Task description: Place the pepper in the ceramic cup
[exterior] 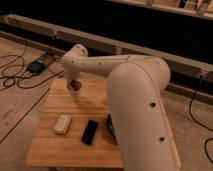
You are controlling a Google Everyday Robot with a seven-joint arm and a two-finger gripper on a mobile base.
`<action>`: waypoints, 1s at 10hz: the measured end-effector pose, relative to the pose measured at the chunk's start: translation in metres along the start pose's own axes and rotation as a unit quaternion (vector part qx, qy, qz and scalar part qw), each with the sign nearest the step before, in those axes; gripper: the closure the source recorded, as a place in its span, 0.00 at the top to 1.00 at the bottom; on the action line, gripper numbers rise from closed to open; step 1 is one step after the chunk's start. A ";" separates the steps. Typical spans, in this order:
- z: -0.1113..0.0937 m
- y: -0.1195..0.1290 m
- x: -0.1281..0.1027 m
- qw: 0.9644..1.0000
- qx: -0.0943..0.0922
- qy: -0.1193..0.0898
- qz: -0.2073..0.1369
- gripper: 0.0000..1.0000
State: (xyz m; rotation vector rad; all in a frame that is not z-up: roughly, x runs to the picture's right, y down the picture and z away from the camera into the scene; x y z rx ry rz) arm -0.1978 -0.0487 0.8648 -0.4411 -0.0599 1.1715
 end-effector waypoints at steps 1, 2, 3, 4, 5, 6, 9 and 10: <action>-0.002 0.001 0.001 1.000 -0.001 -0.002 0.002 0.80; -0.004 0.001 0.001 1.000 -0.002 -0.004 0.003 0.80; -0.006 0.001 0.001 1.000 -0.004 -0.006 0.005 0.80; -0.008 0.000 0.001 1.000 -0.004 -0.007 0.006 0.80; -0.008 -0.001 0.001 1.000 -0.004 -0.007 0.007 0.80; -0.008 0.001 0.001 1.000 -0.005 -0.006 0.006 0.80; -0.008 0.001 0.001 1.000 -0.005 -0.006 0.006 0.80; -0.008 0.002 0.001 1.000 -0.005 -0.006 0.006 0.80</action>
